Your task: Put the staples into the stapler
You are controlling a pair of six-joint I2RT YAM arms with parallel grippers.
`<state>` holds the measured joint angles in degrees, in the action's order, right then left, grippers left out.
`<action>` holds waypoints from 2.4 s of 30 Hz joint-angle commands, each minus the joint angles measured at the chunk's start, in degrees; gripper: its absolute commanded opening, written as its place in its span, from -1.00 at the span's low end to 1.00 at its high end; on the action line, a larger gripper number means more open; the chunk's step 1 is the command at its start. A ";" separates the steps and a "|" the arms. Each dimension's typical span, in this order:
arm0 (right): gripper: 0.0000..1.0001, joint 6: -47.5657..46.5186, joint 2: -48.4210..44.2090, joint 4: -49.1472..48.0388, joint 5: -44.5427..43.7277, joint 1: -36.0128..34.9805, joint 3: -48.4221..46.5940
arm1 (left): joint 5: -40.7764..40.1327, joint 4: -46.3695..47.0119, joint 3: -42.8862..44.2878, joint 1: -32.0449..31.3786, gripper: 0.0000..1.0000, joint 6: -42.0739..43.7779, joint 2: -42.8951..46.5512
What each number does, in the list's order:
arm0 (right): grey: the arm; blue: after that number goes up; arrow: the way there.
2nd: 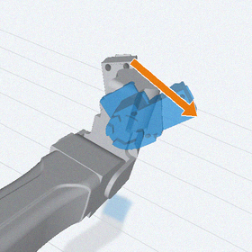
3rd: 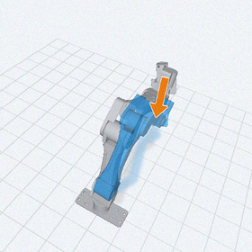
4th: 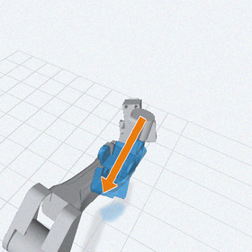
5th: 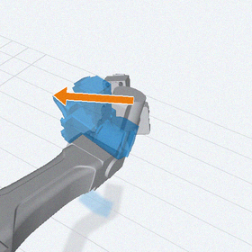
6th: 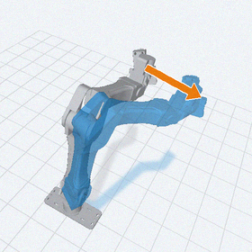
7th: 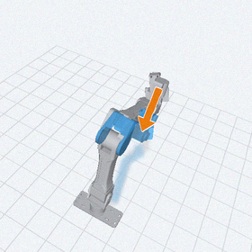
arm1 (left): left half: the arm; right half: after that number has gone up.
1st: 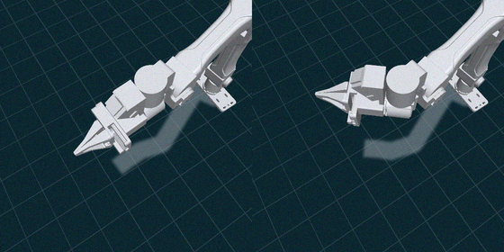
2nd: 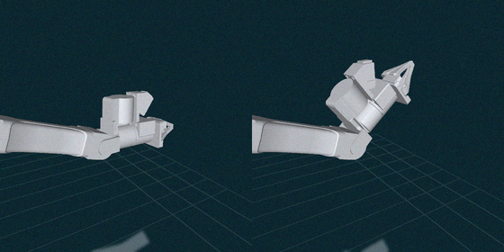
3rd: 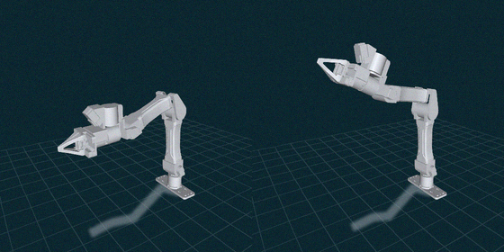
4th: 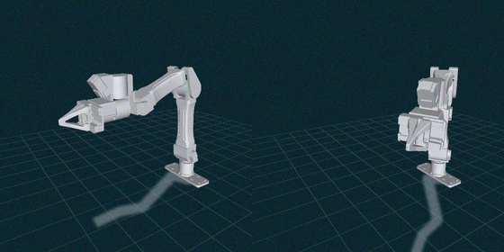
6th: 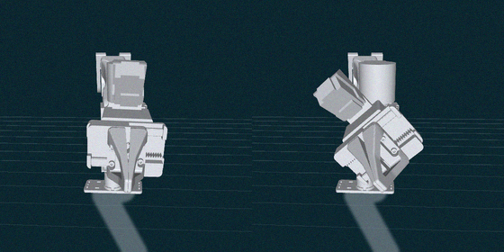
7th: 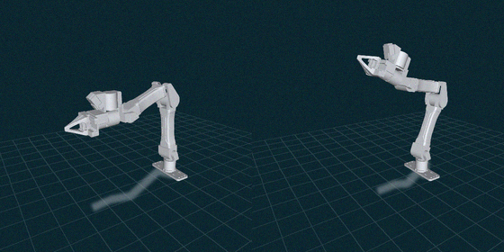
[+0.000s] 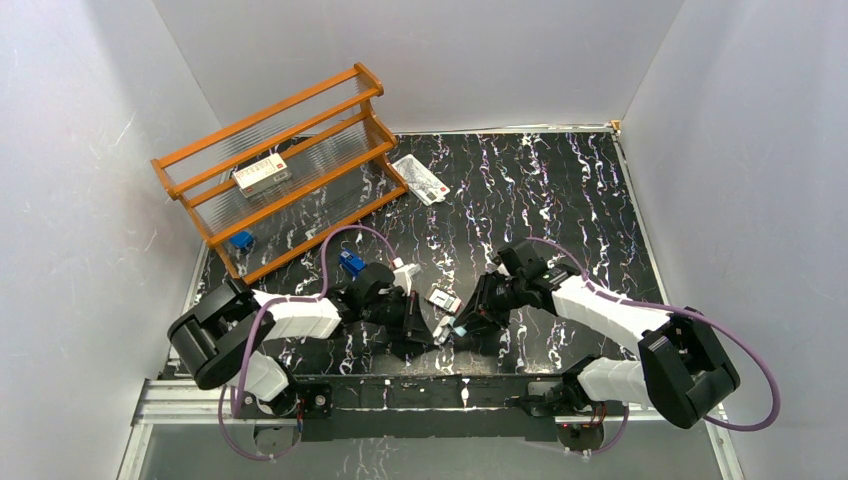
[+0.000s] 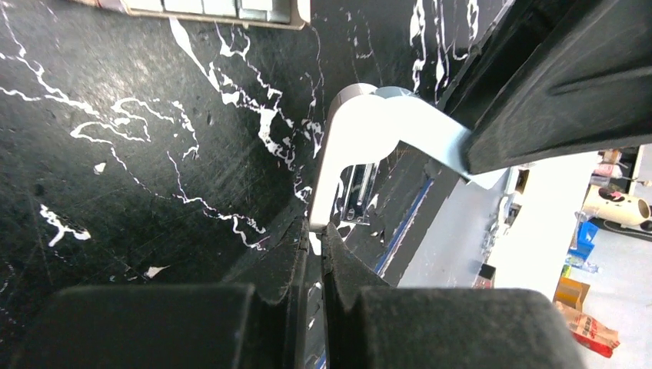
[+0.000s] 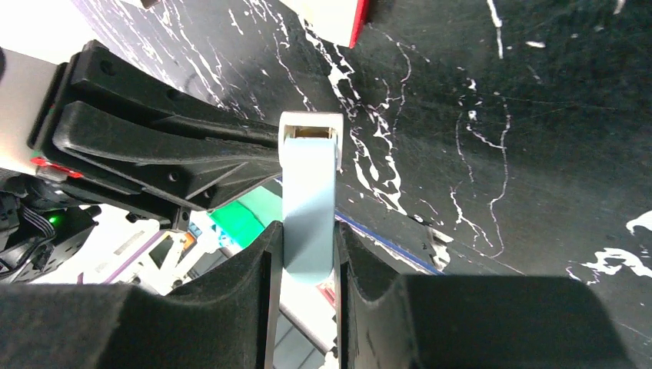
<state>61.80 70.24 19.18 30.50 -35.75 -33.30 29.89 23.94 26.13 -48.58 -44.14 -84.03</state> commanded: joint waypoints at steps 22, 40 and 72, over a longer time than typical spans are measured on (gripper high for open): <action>-0.34 -2.45 2.86 1.12 2.77 5.14 1.04 | 0.37 -5.29 0.24 -3.32 -1.00 3.41 -4.68; -0.29 -7.84 8.14 1.30 1.05 8.09 -1.34 | 0.91 -4.64 0.93 -4.25 -1.00 3.45 -7.20; 0.60 -10.36 1.28 1.04 -4.97 8.50 -1.34 | -1.94 -6.10 2.37 -4.26 -1.00 1.30 -8.30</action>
<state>52.07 73.65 20.60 27.31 -27.33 -33.61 32.14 22.50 27.94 -52.36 -44.05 -90.72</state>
